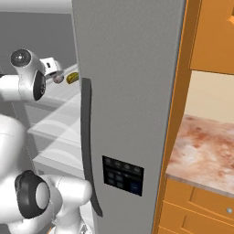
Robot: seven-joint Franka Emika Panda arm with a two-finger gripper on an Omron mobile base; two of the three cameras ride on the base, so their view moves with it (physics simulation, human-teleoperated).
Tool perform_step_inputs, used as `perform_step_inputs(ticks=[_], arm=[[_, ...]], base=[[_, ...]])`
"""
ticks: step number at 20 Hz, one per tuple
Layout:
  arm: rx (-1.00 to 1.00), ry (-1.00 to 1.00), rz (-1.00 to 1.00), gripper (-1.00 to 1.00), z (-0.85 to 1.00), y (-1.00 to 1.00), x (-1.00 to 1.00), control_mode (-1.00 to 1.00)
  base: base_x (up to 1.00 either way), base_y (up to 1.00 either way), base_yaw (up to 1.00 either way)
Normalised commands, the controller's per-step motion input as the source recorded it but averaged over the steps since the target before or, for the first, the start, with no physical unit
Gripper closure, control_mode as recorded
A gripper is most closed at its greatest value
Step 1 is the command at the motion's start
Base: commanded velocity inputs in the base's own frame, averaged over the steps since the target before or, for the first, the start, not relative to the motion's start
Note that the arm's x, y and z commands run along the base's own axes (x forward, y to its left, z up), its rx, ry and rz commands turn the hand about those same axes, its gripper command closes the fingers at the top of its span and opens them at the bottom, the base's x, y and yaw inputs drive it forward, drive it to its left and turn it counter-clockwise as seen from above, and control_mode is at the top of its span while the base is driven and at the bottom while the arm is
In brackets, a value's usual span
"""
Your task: Pick the egg and butter from the fridge and place them by the bowl for mixing.
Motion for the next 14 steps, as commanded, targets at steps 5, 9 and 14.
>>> perform_step_inputs(ticks=[5, 9, 14], arm=[[0.01, 0.01, 0.00, -1.00, -0.12, 0.05, 0.45, -1.00], [0.02, 0.02, 0.00, -1.00, -0.14, 0.06, 0.46, -1.00], [0.01, 0.01, 0.00, -1.00, -0.15, 0.14, 0.47, -1.00]], base=[[0.00, 0.00, 0.00], [0.00, 0.00, 0.00], [0.00, 0.00, 0.00]])
